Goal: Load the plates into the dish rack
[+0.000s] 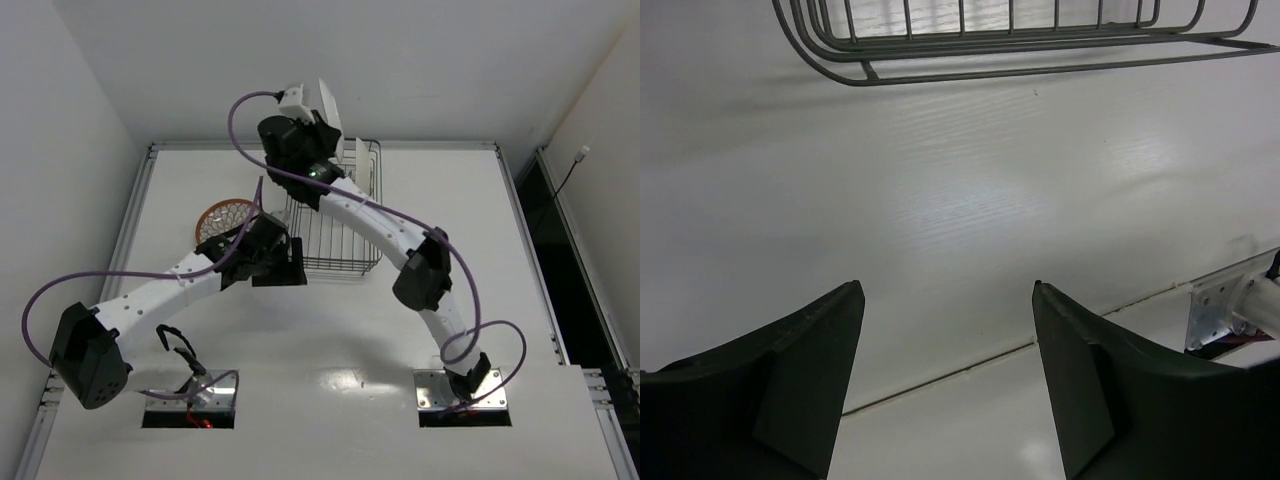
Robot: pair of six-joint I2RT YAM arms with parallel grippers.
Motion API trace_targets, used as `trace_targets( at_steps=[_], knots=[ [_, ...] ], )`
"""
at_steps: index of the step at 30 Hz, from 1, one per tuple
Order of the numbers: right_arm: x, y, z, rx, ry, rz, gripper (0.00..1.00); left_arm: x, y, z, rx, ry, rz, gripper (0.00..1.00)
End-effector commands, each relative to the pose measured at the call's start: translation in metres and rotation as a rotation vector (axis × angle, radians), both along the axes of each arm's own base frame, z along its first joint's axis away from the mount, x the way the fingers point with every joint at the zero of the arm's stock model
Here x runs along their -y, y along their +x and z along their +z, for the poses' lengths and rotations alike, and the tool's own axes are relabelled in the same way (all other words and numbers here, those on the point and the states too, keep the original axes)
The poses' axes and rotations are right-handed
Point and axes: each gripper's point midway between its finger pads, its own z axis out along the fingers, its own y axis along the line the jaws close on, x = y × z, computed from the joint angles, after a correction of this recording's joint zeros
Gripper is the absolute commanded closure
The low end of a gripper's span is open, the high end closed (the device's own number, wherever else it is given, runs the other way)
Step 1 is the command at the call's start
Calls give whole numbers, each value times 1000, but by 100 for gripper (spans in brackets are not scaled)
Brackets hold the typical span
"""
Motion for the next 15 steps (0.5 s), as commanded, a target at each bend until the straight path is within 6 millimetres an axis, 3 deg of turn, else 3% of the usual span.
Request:
trace_targets(
  at_steps=[1,3,10,15],
  knots=[
    [0,-16,12,54,3,-233,100,-3,3,29,94,-12,2,35],
    [-6,-12,-7,13,-25,-261,100,-5,0,30,111,11,2,35],
    [-4,-21,-46,-66,-42,-339,100,-32,-12,17,132,102,41,35],
    [2,-23,-68,-124,-61,-359,100,-34,-23,16,139,111,26,35]
  ],
)
